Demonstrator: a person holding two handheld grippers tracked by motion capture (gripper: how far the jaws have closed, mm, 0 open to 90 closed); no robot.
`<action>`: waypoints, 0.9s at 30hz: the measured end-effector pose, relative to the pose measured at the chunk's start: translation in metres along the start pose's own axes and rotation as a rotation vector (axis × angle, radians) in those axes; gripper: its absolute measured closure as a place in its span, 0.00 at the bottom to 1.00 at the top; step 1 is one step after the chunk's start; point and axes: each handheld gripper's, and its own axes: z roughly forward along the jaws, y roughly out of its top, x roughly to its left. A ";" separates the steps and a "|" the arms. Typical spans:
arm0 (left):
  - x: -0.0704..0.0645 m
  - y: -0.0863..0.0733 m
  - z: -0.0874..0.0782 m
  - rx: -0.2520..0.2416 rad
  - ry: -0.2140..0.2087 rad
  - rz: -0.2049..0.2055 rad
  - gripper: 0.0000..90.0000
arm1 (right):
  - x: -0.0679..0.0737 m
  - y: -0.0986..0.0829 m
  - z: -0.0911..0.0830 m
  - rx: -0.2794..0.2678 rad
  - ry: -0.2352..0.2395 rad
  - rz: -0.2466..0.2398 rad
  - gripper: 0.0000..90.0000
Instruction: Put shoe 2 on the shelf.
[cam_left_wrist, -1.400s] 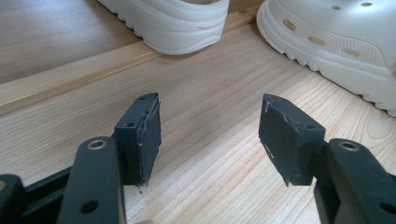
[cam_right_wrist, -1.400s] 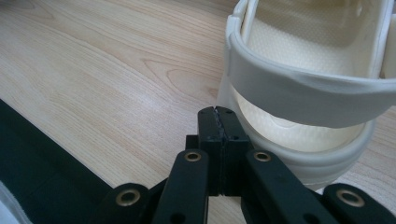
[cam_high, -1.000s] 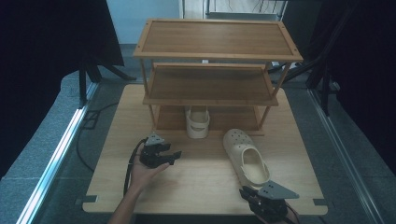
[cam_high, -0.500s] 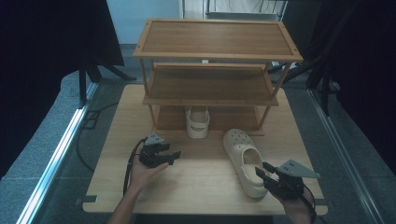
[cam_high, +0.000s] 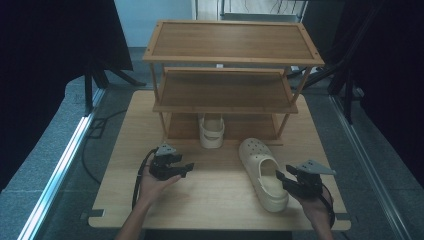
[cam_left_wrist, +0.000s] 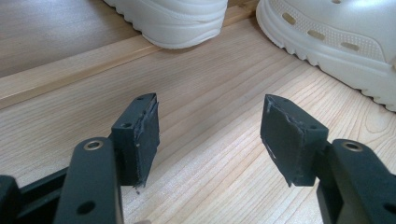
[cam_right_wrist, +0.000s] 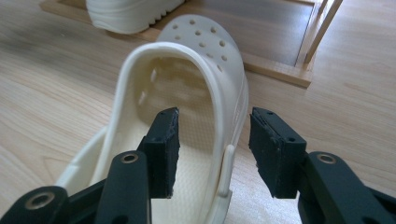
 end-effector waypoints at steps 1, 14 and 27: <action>0.000 0.000 0.000 0.002 -0.001 0.002 0.42 | 0.000 0.000 0.000 0.000 0.000 0.000 0.58; -0.001 0.000 0.002 0.007 -0.002 0.003 0.42 | -0.008 0.001 0.024 0.054 0.021 0.030 0.67; 0.000 -0.001 0.004 0.014 -0.003 0.002 0.42 | -0.012 0.007 0.025 0.061 0.019 0.047 0.68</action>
